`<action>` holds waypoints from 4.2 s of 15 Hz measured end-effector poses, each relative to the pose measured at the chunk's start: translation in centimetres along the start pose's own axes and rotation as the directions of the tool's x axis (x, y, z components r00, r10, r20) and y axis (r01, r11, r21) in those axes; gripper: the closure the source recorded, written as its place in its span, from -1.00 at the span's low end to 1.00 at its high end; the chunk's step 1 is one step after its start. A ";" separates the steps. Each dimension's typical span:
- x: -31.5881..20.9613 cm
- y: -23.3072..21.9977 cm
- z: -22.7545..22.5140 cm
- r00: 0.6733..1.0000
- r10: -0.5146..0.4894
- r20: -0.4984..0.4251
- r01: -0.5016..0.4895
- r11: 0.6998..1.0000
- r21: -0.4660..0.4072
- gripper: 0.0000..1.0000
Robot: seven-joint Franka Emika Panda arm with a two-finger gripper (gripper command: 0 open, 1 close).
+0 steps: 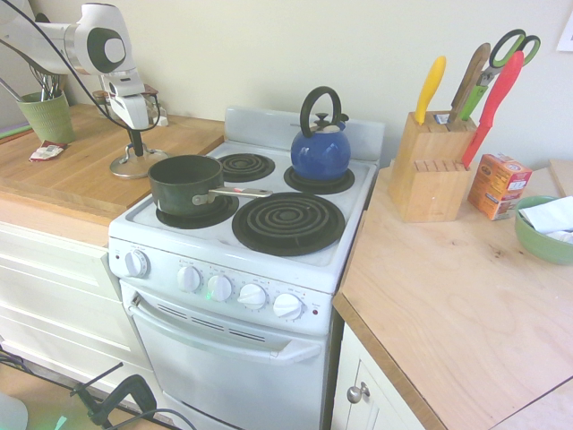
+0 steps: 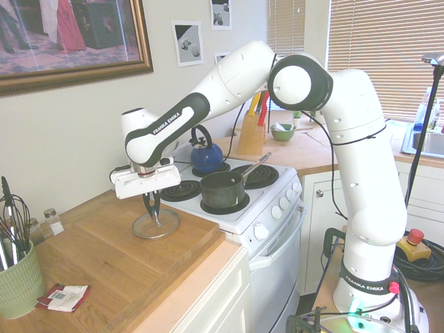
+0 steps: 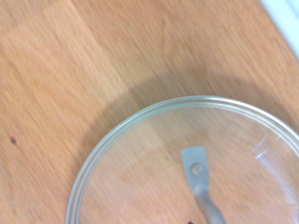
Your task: Cover the lid of the pot
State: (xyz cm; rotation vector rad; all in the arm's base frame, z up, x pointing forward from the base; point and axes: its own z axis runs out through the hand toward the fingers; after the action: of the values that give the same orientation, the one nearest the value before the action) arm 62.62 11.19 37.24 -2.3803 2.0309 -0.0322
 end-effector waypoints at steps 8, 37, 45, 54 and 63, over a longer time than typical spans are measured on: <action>-0.8 0.8 -7.2 0.998 -0.066 -0.011 0.067 0.990 0.122 1.00; 22.6 15.9 -8.9 0.967 0.227 0.115 -0.244 0.956 0.164 1.00; 22.7 16.2 -8.2 0.969 0.221 0.113 -0.238 0.958 0.163 1.00; 21.9 17.1 -8.6 0.971 0.210 0.115 -0.228 0.959 0.171 1.00; 21.6 18.5 -8.2 0.970 0.214 0.116 -0.232 0.957 0.173 1.00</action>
State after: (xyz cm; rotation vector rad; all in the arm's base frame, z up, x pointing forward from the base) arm 47.53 -12.99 45.14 -1.9944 2.1338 -0.0980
